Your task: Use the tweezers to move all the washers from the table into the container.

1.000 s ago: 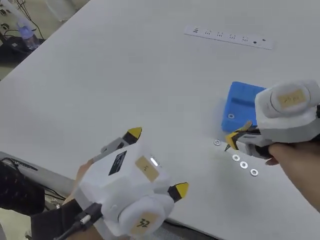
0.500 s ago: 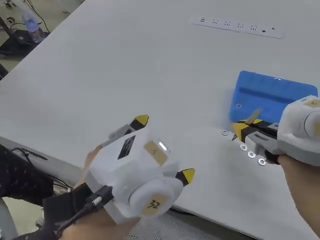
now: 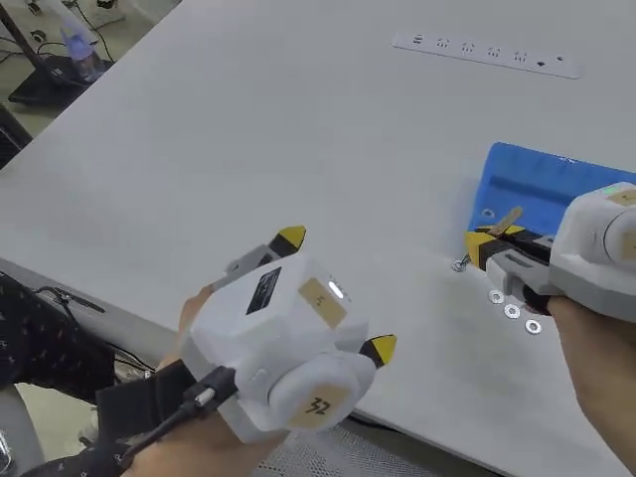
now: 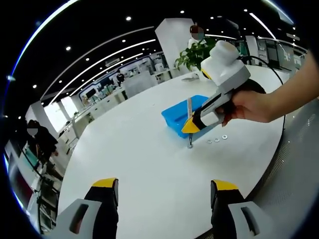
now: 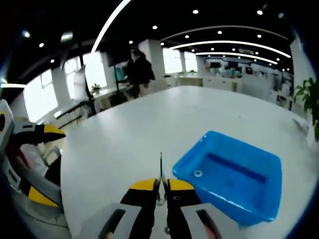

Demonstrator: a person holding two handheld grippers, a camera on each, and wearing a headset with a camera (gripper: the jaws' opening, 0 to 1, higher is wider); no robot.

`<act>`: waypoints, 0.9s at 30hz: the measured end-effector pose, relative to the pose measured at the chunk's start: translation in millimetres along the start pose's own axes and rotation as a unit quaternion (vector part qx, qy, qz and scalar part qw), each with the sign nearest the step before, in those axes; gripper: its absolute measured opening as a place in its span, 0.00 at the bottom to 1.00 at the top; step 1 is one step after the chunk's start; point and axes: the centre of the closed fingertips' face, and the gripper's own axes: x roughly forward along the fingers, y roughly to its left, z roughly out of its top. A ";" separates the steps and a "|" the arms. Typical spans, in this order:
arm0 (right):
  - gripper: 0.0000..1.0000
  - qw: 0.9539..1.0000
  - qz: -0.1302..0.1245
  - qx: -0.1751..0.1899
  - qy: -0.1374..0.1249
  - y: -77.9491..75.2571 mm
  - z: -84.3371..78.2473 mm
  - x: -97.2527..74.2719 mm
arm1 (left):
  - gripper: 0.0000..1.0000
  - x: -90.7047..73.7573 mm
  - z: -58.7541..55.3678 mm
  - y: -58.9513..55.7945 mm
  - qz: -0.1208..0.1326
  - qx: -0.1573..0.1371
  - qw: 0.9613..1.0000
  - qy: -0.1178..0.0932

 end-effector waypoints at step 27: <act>0.03 1.000 -0.022 -0.022 -0.001 -2.8 -6.0 2.1 | 0.83 0.9 2.8 -7.7 -0.017 -0.002 1.000 -0.005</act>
